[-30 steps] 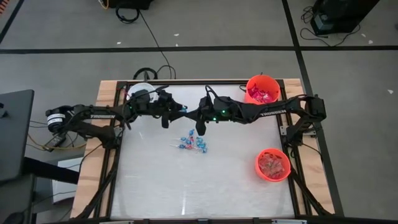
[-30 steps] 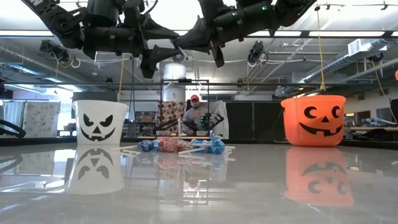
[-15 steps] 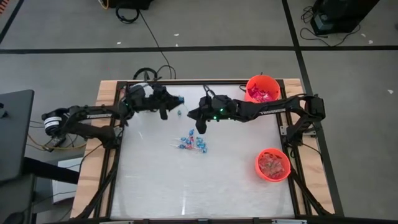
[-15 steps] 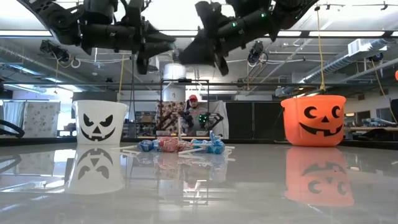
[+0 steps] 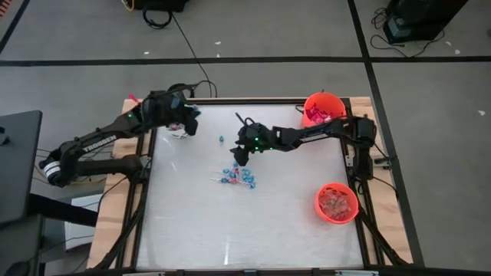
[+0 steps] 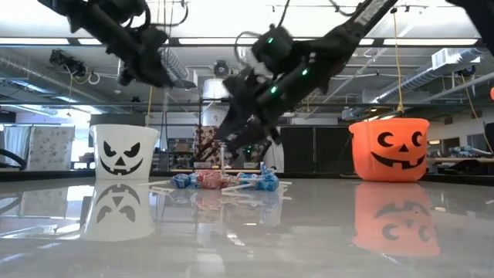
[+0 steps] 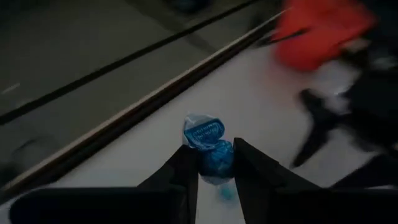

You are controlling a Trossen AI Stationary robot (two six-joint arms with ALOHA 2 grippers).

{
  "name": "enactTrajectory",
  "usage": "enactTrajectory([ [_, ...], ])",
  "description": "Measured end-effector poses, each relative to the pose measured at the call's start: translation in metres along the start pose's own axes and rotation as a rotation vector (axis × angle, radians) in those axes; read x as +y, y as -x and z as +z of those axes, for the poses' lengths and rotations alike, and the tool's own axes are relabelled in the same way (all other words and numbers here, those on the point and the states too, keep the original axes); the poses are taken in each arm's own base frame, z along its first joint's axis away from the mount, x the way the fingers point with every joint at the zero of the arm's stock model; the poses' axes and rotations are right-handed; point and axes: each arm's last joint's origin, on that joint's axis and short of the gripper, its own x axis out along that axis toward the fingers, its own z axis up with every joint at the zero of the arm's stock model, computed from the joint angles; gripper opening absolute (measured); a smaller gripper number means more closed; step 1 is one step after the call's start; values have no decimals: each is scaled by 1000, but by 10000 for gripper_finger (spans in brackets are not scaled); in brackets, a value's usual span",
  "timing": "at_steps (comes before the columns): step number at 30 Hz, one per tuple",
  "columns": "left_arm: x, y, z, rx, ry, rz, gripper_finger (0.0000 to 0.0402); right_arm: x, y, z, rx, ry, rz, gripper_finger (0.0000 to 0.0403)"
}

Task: Sort candy by brand, put in halloween buckets
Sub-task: Put the blue candy into the white bucket

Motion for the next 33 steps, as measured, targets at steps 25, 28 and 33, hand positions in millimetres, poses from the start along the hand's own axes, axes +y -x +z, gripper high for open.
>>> enactTrajectory([
  [25,51,6,-21,169,367,565,194,-15,-96,66,250,-111,-328,231],
  [28,51,0,-24,220,360,546,210,-15,-100,68,271,-166,-316,231],
  [33,52,-7,-27,268,342,538,215,-19,-95,78,227,-276,-336,226],
])
